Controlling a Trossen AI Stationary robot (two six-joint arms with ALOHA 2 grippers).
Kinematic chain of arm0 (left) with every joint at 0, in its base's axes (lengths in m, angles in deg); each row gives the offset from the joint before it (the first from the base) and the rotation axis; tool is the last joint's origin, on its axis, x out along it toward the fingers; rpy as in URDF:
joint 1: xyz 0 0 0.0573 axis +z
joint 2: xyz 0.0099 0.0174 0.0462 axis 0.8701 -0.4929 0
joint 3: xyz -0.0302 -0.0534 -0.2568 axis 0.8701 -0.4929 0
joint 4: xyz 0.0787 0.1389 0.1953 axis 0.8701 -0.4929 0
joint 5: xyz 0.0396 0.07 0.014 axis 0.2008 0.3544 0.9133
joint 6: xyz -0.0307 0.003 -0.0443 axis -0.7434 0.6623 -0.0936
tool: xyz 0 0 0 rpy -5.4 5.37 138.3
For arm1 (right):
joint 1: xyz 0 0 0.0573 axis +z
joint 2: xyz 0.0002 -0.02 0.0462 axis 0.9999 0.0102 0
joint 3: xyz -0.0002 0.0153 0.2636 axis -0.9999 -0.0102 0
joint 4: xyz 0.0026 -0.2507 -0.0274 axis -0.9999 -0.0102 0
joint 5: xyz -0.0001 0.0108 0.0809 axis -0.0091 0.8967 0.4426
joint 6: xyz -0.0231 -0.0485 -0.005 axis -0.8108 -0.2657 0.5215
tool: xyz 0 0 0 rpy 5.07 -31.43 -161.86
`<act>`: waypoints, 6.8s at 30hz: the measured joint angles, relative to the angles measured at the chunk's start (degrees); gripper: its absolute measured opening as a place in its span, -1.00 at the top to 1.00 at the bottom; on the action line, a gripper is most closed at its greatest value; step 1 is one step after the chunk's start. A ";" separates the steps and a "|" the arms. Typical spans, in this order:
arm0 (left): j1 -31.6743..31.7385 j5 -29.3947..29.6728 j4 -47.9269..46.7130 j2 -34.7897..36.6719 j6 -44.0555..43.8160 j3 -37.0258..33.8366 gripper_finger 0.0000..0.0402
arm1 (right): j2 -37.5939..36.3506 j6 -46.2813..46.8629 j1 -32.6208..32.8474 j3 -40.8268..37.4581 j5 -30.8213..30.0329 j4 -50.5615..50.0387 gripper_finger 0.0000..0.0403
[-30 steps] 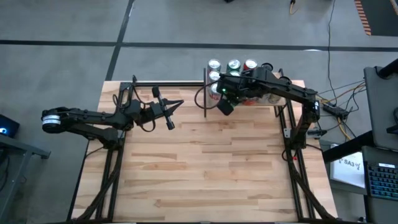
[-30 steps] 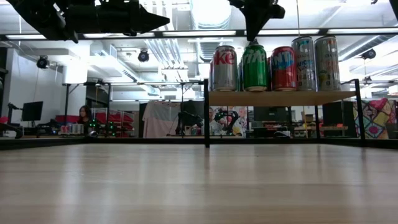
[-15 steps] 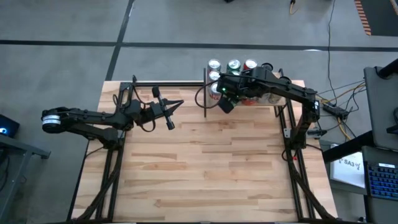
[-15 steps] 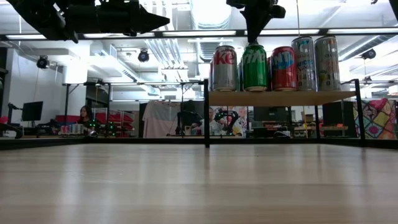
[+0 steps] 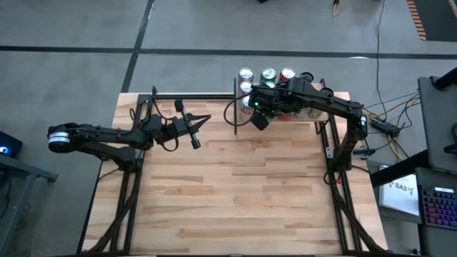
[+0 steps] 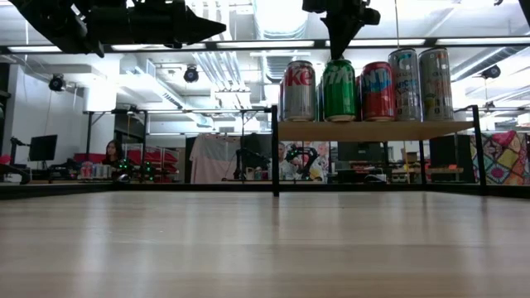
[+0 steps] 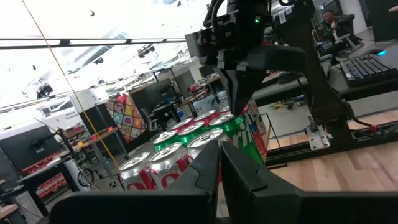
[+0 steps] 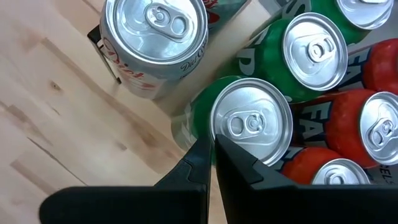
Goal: Place canned beverage on shelf
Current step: Put the green soda can on the shelf aligned in front of the other green soda can, then return to Home Position
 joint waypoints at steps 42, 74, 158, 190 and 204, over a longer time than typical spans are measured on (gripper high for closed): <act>0.00 0.01 -0.35 0.00 0.20 0.00 1.00 | -2.23 -2.20 -0.94 -0.35 -2.01 -0.16 0.94; 0.00 0.01 -0.35 0.00 0.20 0.11 1.00 | -2.23 0.40 -5.01 -4.24 -5.29 -0.07 0.94; -0.01 -0.04 -0.50 0.00 -3.31 1.68 1.00 | -11.96 0.66 2.34 -4.75 -10.49 -0.15 0.94; -0.01 -0.15 -6.88 -1.03 -24.76 2.38 1.00 | -42.03 -20.97 5.17 -49.66 -10.84 48.10 0.94; -1.35 -0.19 -1.91 -11.50 -30.56 2.36 1.00 | -52.01 -25.69 10.44 -62.87 -9.88 60.33 0.94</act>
